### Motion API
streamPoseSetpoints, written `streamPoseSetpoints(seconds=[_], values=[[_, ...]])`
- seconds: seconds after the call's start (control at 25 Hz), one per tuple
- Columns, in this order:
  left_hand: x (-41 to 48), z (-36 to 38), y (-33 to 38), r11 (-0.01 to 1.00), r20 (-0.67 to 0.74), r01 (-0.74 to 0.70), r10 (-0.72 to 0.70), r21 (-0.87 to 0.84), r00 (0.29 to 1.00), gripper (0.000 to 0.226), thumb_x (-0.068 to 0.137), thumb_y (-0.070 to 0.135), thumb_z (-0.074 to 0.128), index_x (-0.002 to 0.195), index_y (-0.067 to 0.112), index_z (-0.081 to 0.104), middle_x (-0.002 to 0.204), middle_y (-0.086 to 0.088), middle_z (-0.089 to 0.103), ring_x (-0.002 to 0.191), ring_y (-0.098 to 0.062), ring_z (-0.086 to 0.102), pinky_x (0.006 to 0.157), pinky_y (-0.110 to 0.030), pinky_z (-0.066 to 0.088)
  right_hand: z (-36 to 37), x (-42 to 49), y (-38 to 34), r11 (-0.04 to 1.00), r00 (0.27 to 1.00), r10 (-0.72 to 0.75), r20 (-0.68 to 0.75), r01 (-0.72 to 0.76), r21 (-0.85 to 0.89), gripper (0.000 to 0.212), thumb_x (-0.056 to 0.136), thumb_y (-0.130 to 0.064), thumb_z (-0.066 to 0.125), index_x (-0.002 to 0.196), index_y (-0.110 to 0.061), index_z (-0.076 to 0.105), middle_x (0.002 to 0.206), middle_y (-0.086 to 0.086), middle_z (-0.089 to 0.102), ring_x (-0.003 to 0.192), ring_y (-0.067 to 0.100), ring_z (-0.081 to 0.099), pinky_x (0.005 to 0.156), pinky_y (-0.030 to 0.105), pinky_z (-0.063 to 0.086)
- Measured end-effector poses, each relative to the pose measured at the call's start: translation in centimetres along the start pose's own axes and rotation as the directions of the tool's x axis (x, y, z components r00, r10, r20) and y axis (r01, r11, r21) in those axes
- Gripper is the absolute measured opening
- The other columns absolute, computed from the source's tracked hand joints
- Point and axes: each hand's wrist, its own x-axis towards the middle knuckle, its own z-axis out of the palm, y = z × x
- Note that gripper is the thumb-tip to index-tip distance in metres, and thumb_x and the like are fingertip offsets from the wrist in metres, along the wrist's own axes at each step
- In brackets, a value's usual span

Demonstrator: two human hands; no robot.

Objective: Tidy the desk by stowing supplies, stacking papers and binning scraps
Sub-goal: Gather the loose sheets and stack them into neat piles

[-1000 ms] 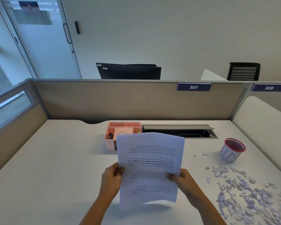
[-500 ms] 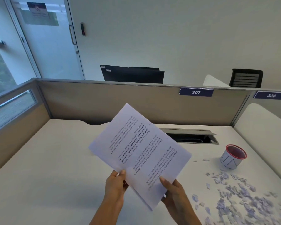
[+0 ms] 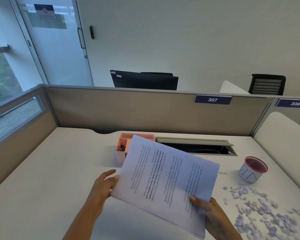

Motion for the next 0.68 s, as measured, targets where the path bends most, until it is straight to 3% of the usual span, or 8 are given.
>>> streamPoseSetpoints(seconds=[0.04,0.12,0.24,0.32,0.4,0.52,0.6,0.68], values=[[-0.2,-0.1,0.2,0.993,0.08,-0.04,0.031,0.114,0.996,0.02,0.097,0.018,0.054,0.116,0.02,0.063,0.108,-0.004,0.072,0.095,-0.021,0.069,0.078,-0.034,0.053,-0.3,-0.1,0.0,1.0,1.0,0.02,0.016,-0.02,-0.023,0.027,0.08,-0.005,0.065,0.107,-0.007,0.065,0.1,0.019,0.073,0.085,0.036,0.071,0.07,0.042,0.057],[-0.6,0.4,0.2,0.982,0.177,-0.091,0.061,0.167,0.982,0.017,0.098,0.019,0.052,0.11,0.02,0.065,0.103,-0.002,0.074,0.094,-0.02,0.071,0.078,-0.033,0.054,-0.6,0.0,0.1,0.996,0.997,0.059,0.045,-0.056,-0.065,0.031,0.077,-0.008,0.067,0.108,-0.004,0.068,0.103,0.019,0.073,0.086,0.036,0.071,0.07,0.042,0.058],[-0.6,1.1,-0.2,0.968,0.087,-0.161,0.146,0.194,0.985,0.013,0.097,0.011,0.053,0.103,0.011,0.064,0.101,-0.009,0.073,0.094,-0.025,0.069,0.08,-0.034,0.054,-0.7,-0.1,-0.2,0.987,0.998,0.043,0.048,-0.035,-0.159,0.033,0.077,-0.018,0.078,0.107,-0.007,0.07,0.106,0.016,0.073,0.094,0.037,0.069,0.082,0.053,0.056],[-0.8,1.2,-0.3,0.963,0.08,-0.202,0.191,0.176,0.978,0.01,0.096,0.009,0.055,0.101,0.008,0.063,0.099,-0.008,0.073,0.096,-0.027,0.068,0.085,-0.038,0.054,-1.1,0.0,-0.8,0.976,0.998,-0.012,0.069,0.027,-0.218,0.044,0.064,-0.028,0.083,0.103,-0.012,0.073,0.107,0.014,0.072,0.1,0.04,0.065,0.091,0.059,0.05],[-1.2,1.1,-0.4,0.954,0.081,-0.25,0.239,0.166,0.968,0.009,0.096,0.009,0.056,0.1,0.006,0.063,0.098,-0.006,0.073,0.096,-0.023,0.067,0.087,-0.037,0.053,-1.7,0.1,-1.2,0.966,0.993,-0.063,0.097,0.085,-0.246,0.042,0.061,-0.026,0.081,0.101,-0.015,0.073,0.106,0.012,0.072,0.1,0.037,0.065,0.092,0.057,0.05],[-2.2,0.8,-1.1,0.925,0.096,-0.3,0.285,0.233,0.954,0.01,0.096,0.009,0.055,0.1,0.008,0.064,0.096,-0.001,0.073,0.09,-0.014,0.068,0.077,-0.019,0.053,-2.4,0.0,-0.9,0.954,0.987,-0.109,0.12,0.138,-0.268,0.037,0.062,-0.017,0.078,0.099,-0.019,0.072,0.1,0.005,0.074,0.1,0.031,0.067,0.091,0.047,0.054],[-2.9,0.6,-2.3,0.909,0.129,-0.288,0.26,0.302,0.957,0.015,0.096,0.006,0.053,0.103,0.013,0.064,0.099,0.005,0.072,0.092,-0.009,0.067,0.076,-0.013,0.051,-3.2,-0.2,0.3,0.93,0.982,-0.099,0.164,0.149,-0.336,0.039,0.052,-0.028,0.087,0.089,-0.025,0.077,0.094,-0.005,0.076,0.099,0.019,0.069,0.087,0.034,0.056],[-3.2,0.4,-3.9,0.899,0.122,-0.247,0.218,0.361,0.968,0.019,0.096,0.004,0.054,0.107,0.014,0.065,0.102,0.003,0.071,0.095,-0.012,0.067,0.083,-0.021,0.051,-4.0,-0.4,2.2,0.911,0.986,-0.039,0.165,0.103,-0.4,0.036,0.056,-0.032,0.085,0.09,-0.021,0.079,0.097,-0.001,0.076,0.097,0.018,0.07,0.093,0.041,0.054]])
